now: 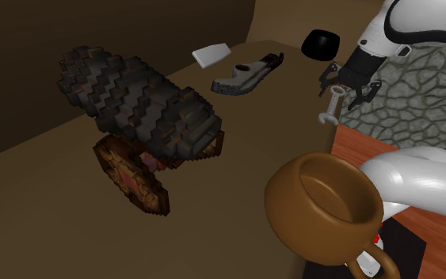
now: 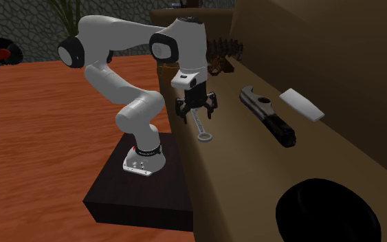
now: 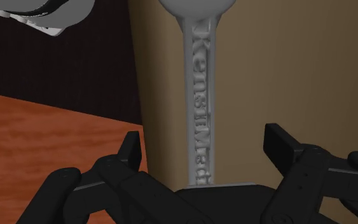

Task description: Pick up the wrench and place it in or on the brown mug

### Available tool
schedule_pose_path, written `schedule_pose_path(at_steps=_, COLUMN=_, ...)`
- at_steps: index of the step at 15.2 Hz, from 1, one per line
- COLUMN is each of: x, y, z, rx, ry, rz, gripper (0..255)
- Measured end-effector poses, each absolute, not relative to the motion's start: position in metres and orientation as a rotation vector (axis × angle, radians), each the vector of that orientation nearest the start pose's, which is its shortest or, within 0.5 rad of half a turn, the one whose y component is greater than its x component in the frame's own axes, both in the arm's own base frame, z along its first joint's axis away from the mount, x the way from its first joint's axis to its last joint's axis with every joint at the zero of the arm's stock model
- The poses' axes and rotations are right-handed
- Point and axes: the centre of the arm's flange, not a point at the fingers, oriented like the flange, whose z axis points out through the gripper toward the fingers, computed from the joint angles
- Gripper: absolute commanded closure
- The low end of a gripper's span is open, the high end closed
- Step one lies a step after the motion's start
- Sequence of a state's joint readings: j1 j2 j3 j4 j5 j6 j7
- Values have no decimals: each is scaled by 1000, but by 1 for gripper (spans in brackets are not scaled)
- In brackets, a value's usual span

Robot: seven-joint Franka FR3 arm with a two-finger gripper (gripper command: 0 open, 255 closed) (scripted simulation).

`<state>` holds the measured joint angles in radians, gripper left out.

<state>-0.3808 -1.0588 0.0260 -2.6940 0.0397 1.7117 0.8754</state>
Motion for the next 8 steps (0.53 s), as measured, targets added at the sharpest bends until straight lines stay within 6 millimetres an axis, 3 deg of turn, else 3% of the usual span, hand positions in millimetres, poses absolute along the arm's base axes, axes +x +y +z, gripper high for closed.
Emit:
schedule_pose_path(at_steps=7, x=236, y=-82, z=511, rx=-2519, ry=1813, rz=-109, gripper=0)
schedule_pose_path(at_steps=8, x=236, y=-82, z=511, rx=-2519, ry=1813, rz=-109, gripper=255)
